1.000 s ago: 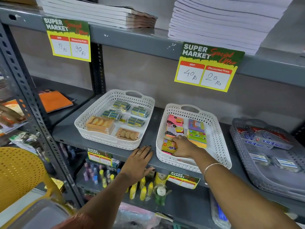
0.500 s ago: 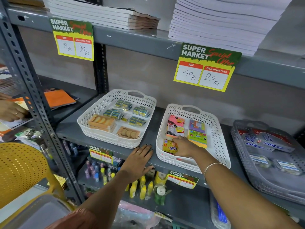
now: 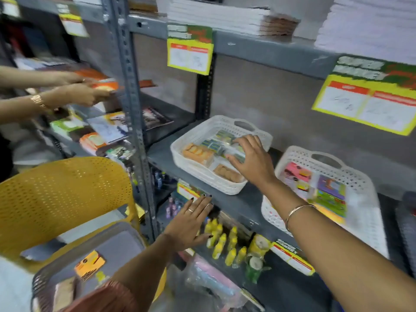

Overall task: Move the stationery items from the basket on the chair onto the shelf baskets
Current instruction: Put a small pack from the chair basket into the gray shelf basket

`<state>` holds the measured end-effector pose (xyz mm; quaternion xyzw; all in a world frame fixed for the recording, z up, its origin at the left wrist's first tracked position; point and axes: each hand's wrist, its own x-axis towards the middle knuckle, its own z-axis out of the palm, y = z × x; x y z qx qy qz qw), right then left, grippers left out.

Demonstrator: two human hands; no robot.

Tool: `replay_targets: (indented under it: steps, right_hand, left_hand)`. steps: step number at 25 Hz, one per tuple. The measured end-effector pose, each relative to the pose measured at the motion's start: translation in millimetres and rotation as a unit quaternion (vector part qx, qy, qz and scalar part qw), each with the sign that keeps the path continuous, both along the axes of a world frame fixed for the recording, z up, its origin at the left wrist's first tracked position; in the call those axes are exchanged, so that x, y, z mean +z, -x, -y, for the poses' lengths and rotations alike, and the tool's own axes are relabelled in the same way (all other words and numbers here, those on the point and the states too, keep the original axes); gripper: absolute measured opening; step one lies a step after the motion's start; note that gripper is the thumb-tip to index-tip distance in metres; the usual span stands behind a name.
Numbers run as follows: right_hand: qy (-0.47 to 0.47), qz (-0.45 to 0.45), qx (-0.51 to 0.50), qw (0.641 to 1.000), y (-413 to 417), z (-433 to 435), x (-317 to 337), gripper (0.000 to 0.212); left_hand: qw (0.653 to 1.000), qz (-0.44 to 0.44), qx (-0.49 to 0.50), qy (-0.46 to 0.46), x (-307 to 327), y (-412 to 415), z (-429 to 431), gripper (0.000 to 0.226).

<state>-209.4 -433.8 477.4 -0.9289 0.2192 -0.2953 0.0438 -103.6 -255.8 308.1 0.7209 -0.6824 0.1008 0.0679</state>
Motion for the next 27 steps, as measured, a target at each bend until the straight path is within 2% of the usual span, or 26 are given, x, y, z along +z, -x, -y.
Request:
replay_targets:
  steps: [4,10,14,17,21,27]
  right_hand:
    - [0.052,0.011,0.104,0.993,-82.4,-57.9,-21.4,0.053]
    - [0.033,-0.140,0.202,0.969,-194.3,-156.5,-124.8,0.058]
    - [-0.038,-0.278,0.266,0.922,-220.2,-201.6,-211.6,0.056]
    - [-0.031,-0.359,0.279,0.890,-224.6,-218.0,-277.7,0.056]
    - [-0.052,-0.522,0.322,0.788,-218.6,-228.2,-372.1,0.045]
    - [-0.029,-0.570,0.339,0.748,-216.1,-227.4,-443.1,0.053]
  left_hand:
    - [0.992,-0.039,0.110,-0.049,-22.0,-45.4,-77.1,0.078]
    - [0.956,-0.140,0.230,-0.112,-96.3,-102.8,-199.4,0.080]
    - [0.932,-0.180,0.276,-0.152,-154.8,-107.5,-254.5,0.079]
    - [0.917,-0.214,0.291,-0.171,-206.4,-95.1,-275.1,0.082]
    - [0.899,-0.223,0.320,-0.198,-262.7,-77.4,-284.0,0.082]
    - [0.891,-0.211,0.355,-0.189,-303.7,-69.5,-292.6,0.081]
